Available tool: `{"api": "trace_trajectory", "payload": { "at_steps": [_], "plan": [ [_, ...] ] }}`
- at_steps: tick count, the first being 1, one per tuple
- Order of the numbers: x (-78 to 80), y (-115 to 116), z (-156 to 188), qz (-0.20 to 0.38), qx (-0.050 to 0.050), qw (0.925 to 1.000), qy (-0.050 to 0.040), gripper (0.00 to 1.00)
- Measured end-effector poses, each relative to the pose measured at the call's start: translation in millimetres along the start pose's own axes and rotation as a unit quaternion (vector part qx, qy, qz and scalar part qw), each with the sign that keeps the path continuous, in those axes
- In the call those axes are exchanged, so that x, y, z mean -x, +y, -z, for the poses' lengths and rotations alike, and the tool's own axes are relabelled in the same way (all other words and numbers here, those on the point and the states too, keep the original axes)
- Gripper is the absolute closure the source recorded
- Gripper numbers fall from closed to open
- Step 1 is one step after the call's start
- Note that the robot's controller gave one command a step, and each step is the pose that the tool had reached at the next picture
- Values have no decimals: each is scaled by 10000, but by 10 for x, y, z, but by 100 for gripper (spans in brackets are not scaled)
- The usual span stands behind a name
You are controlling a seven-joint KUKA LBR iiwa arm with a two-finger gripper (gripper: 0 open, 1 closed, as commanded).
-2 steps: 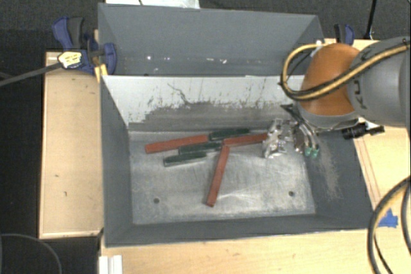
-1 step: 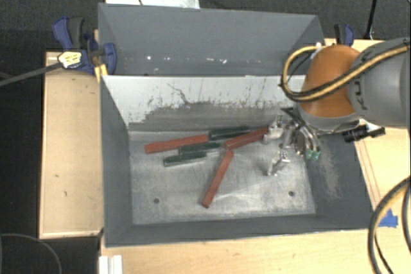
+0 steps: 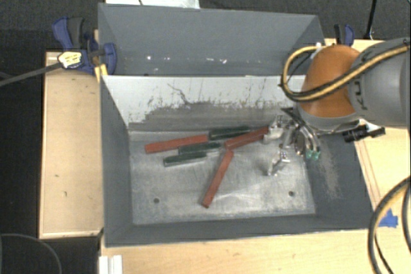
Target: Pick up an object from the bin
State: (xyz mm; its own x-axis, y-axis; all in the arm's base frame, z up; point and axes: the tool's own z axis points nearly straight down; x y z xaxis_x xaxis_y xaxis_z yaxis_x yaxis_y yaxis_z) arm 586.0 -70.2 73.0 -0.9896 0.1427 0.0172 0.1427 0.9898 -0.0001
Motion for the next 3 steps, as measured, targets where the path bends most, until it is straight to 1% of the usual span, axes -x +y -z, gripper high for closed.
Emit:
{"api": "trace_trajectory", "payload": {
  "at_steps": [1,2,3],
  "plan": [
    [-33,-26,166,441,-2,9990,-45,0],
    [-118,602,33,278,0,9995,-165,100],
    [-177,597,8,292,-12,9996,-35,0]
  ]
}}
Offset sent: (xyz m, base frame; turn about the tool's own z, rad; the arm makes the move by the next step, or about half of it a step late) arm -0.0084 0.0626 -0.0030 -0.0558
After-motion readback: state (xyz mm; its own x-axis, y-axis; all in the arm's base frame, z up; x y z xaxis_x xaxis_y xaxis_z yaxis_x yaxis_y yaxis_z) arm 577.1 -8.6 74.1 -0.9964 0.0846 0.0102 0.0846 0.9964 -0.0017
